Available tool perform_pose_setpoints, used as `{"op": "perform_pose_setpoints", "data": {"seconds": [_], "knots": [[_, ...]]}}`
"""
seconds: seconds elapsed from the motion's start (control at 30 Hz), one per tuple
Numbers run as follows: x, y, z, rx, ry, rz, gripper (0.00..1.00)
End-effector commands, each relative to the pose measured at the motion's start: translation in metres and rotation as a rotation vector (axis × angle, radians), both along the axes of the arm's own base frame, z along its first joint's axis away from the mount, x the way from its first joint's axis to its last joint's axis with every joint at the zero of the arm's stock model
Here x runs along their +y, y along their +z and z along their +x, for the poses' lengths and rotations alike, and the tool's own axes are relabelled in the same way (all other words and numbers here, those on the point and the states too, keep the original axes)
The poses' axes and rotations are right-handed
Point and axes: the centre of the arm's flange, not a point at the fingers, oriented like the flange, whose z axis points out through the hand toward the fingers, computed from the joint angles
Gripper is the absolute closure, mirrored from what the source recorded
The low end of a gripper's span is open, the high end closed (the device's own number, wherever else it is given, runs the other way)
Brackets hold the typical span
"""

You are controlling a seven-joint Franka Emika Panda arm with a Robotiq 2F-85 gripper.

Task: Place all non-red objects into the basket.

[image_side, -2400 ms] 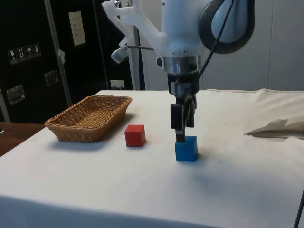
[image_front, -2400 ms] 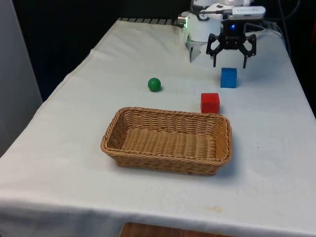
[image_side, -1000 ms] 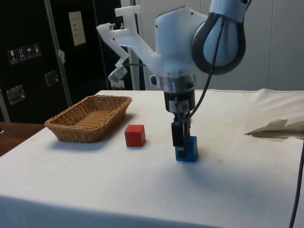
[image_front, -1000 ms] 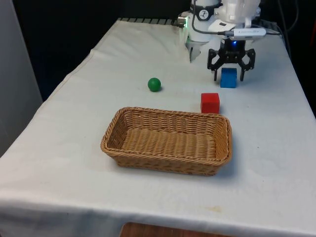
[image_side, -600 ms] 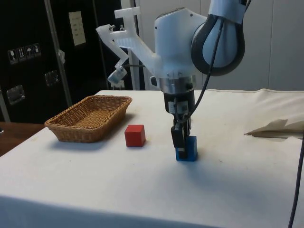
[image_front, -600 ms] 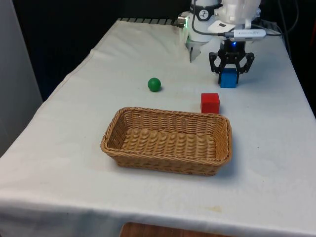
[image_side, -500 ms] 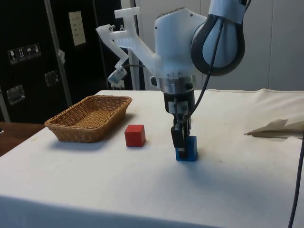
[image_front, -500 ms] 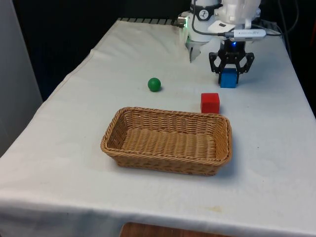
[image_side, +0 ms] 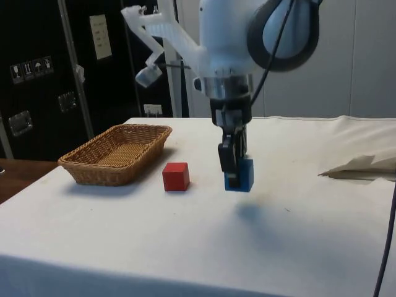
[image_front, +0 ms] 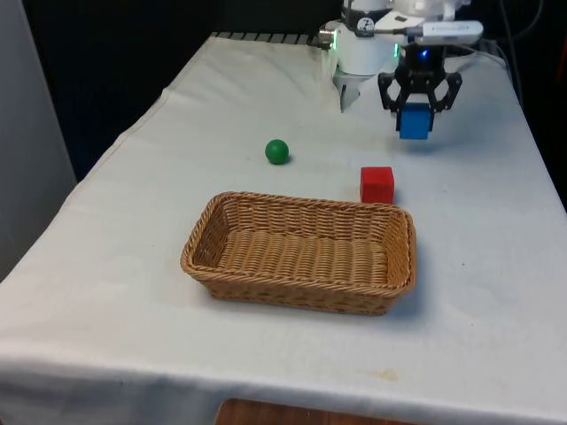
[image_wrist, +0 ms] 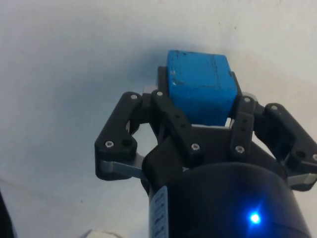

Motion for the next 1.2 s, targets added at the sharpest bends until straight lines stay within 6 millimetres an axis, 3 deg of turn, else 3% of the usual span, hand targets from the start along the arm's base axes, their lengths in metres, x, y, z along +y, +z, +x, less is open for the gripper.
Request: {"op": "perform_pose_setpoints", "data": {"seconds": [0.0, 0.03, 0.53, 0.63, 0.87, 1.17], "knots": [[-0.001, 0.007, -0.001, 0.001, -0.009, -0.002, 0.98], [0.0, 0.004, 0.0, 0.001, -0.002, 0.001, 0.98], [-0.005, 0.063, 0.009, -0.005, -0.027, 0.021, 0.98], [-0.003, 0.068, 0.009, -0.007, -0.025, 0.029, 0.98], [-0.004, 0.095, 0.026, 0.001, -0.029, 0.032, 0.98], [-0.007, 0.11, 0.053, 0.01, -0.027, 0.041, 0.98]]}}
